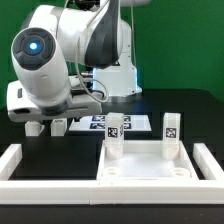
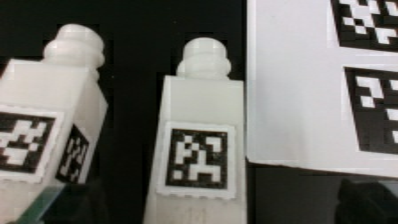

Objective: Assemble square table

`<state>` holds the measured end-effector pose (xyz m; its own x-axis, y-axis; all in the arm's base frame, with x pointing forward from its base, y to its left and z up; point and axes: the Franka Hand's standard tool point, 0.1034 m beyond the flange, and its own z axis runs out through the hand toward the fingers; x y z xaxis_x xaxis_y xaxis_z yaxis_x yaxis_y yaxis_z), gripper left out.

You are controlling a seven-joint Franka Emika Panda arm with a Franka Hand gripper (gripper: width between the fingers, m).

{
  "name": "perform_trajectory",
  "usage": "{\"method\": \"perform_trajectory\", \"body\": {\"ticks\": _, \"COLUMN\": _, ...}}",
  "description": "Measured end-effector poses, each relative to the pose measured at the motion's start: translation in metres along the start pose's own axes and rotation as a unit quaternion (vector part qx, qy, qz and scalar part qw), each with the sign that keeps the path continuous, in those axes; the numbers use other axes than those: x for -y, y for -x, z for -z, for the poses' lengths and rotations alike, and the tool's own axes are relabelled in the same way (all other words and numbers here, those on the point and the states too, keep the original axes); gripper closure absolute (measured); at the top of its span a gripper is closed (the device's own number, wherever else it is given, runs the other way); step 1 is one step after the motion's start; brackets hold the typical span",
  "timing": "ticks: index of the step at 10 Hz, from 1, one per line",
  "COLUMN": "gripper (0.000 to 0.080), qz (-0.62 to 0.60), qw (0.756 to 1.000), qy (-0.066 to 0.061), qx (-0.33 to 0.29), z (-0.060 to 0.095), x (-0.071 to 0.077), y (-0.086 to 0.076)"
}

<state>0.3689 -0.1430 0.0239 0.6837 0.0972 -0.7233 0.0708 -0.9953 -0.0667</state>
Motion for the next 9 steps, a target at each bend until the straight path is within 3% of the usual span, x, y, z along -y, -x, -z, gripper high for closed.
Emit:
{"method": "perform_trajectory", "body": {"ticks": 2, "gripper": 0.0150, "qz": 0.000, "qw": 1.000, "qy": -0.001, "qx": 0.003, "z": -0.002, "x": 0.000, "y": 0.000}}
{"method": "perform_trajectory", "body": {"ticks": 4, "gripper": 0.0150, "qz": -0.005, "qw": 0.999, "qy": -0.008, "qx": 0.041, "z": -0.018, "x": 0.001, "y": 0.002}}
{"method": "perform_trajectory", "body": {"ticks": 6, "gripper": 0.0150, "qz": 0.001, "qw": 0.999, "qy": -0.006, "qx": 0.045, "z": -0.019, "x": 0.003, "y": -0.001}}
{"method": "perform_trajectory", "body": {"ticks": 7, "gripper": 0.0203, "qz": 0.001, "qw": 0.999, "qy": -0.005, "qx": 0.046, "z": -0.019, "x": 0.003, "y": -0.001}}
{"method": "perform_trajectory", "body": {"ticks": 8, "gripper": 0.0203, "qz": 0.002, "qw": 0.999, "qy": -0.005, "qx": 0.046, "z": -0.019, "x": 0.003, "y": -0.001}}
{"method": "perform_trajectory", "body": {"ticks": 9, "gripper": 0.0342, "qz": 0.002, "qw": 0.999, "qy": -0.005, "qx": 0.046, "z": -0.019, "x": 0.003, "y": -0.002}}
